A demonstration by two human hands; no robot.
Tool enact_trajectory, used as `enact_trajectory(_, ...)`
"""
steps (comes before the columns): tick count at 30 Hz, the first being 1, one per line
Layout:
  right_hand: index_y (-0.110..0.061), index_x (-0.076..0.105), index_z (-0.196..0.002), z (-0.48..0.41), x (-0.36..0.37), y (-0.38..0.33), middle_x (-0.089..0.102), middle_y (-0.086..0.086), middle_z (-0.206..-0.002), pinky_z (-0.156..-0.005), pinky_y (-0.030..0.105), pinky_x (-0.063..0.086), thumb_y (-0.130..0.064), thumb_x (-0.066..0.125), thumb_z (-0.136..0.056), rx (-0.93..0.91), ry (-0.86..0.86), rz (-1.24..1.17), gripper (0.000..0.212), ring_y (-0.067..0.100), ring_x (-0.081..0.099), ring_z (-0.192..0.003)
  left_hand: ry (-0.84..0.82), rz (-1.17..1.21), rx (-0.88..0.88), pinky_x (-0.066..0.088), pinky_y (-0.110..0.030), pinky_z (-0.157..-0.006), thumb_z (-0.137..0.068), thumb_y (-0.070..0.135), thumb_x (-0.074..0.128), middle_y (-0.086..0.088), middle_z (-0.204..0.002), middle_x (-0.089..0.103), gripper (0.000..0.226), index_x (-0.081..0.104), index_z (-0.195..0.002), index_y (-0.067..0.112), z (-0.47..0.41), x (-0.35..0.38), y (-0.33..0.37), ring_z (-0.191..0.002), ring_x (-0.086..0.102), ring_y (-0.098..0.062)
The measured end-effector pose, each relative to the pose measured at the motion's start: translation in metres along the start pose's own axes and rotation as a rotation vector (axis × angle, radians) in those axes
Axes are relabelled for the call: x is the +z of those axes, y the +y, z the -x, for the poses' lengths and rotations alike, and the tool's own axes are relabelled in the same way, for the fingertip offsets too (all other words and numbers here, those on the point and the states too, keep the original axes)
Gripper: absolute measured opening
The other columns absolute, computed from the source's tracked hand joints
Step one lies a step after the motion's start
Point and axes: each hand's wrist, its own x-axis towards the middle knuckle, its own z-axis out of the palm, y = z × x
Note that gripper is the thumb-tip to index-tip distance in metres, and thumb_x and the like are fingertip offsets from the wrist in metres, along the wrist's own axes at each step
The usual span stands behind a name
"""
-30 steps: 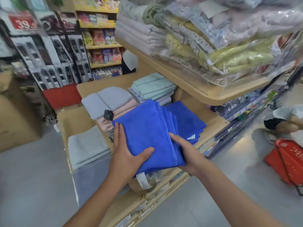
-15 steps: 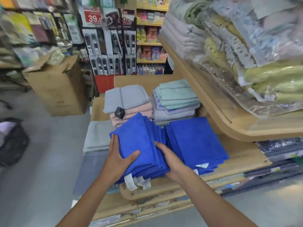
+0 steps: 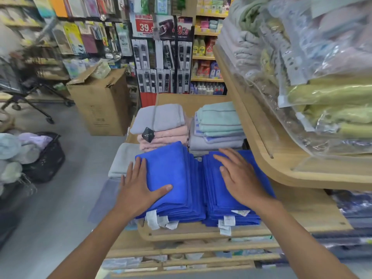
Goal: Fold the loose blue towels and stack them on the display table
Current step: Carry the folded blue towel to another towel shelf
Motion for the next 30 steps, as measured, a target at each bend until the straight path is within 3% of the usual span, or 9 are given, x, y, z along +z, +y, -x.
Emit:
enact_trajectory(3,-0.033,0.026,-0.161,0.000,0.018,0.025,0.010,-0.010,-0.171,-0.113,0.023,-0.029,-0.051,0.029,-0.108,0.022,-0.136,0.253,0.056,0.016,0.000,-0.158,0.177,-0.226,0.345,0.002,-0.048,-0.127,-0.081,0.089,0.029,0.007,-0.169,-0.004,0.105,0.003,-0.163,0.029,0.003,-0.001,0.014,-0.157,-0.008,-0.016)
enact_trajectory(5,-0.039,0.018,-0.162,0.003,0.031,0.033,0.004,-0.013,-0.171,-0.105,0.020,-0.037,-0.066,0.015,-0.102,0.017,-0.170,0.312,0.066,0.015,-0.004,-0.158,0.120,-0.153,0.516,0.012,-0.050,-0.127,-0.091,0.073,0.036,0.009,-0.170,-0.001,0.089,0.007,-0.162,0.029,-0.001,0.000,0.024,-0.157,-0.006,-0.013)
enact_trajectory(9,-0.047,0.012,-0.160,0.005,0.033,0.055,0.001,-0.020,-0.170,-0.120,0.031,-0.019,-0.081,0.002,-0.091,0.043,-0.178,0.259,0.078,0.010,-0.002,-0.157,-0.022,-0.180,0.526,0.008,-0.046,-0.127,-0.092,0.067,0.029,0.013,-0.168,-0.009,0.081,-0.003,-0.159,0.034,-0.010,0.009,0.038,-0.155,-0.013,-0.009)
enact_trajectory(11,-0.050,0.009,-0.158,0.010,0.032,0.067,0.000,-0.023,-0.169,-0.127,0.038,0.000,-0.083,0.005,-0.091,0.040,-0.189,0.197,0.075,0.006,-0.002,-0.157,-0.069,-0.241,0.521,0.004,-0.044,-0.127,-0.090,0.069,0.023,0.014,-0.167,-0.013,0.081,-0.009,-0.157,0.037,-0.016,0.014,0.044,-0.154,-0.017,-0.009)
enact_trajectory(14,-0.054,0.009,-0.157,0.015,0.027,0.079,0.002,-0.026,-0.168,-0.128,0.040,0.010,-0.081,0.017,-0.094,0.045,-0.202,0.061,0.068,-0.003,-0.005,-0.154,-0.124,-0.345,0.512,-0.001,-0.043,-0.127,-0.088,0.073,0.017,0.015,-0.167,-0.016,0.083,-0.012,-0.158,0.039,-0.026,0.021,0.052,-0.153,-0.020,-0.009)
enact_trajectory(18,-0.054,0.003,-0.157,0.008,0.031,0.071,-0.005,-0.027,-0.168,-0.127,0.035,-0.008,-0.088,0.006,-0.088,0.056,-0.214,0.094,0.077,-0.002,-0.010,-0.154,-0.176,-0.445,0.515,-0.008,-0.044,-0.126,-0.085,0.075,0.012,0.012,-0.167,-0.017,0.087,-0.009,-0.160,0.037,-0.034,0.036,0.071,-0.153,-0.021,-0.012)
enact_trajectory(22,-0.037,-0.003,-0.162,-0.005,0.052,0.046,-0.004,-0.015,-0.171,-0.101,0.022,-0.042,-0.086,-0.007,-0.085,0.060,-0.174,0.329,0.092,0.012,-0.008,-0.157,-0.197,-0.450,0.500,-0.009,-0.044,-0.126,-0.084,0.076,0.008,0.012,-0.167,-0.019,0.088,-0.011,-0.160,0.035,-0.038,0.042,0.073,-0.153,-0.023,-0.012)
enact_trajectory(26,-0.035,0.002,-0.163,-0.007,0.057,0.042,-0.001,-0.012,-0.171,-0.102,0.024,-0.041,-0.083,-0.002,-0.089,0.070,-0.174,0.342,0.089,0.013,-0.009,-0.158,-0.168,-0.425,0.494,-0.009,-0.043,-0.126,-0.087,0.074,0.011,0.013,-0.167,-0.019,0.086,-0.011,-0.160,0.035,-0.035,0.043,0.062,-0.152,-0.025,-0.010)
enact_trajectory(30,-0.038,0.001,-0.163,-0.003,0.054,0.046,-0.004,-0.015,-0.171,-0.115,0.033,-0.022,-0.084,0.000,-0.089,0.053,-0.162,0.315,0.086,0.011,-0.012,-0.157,-0.144,-0.388,0.504,-0.010,-0.042,-0.126,-0.087,0.082,0.006,0.016,-0.166,-0.020,0.087,-0.010,-0.160,0.036,-0.033,0.040,0.062,-0.151,-0.026,-0.008)
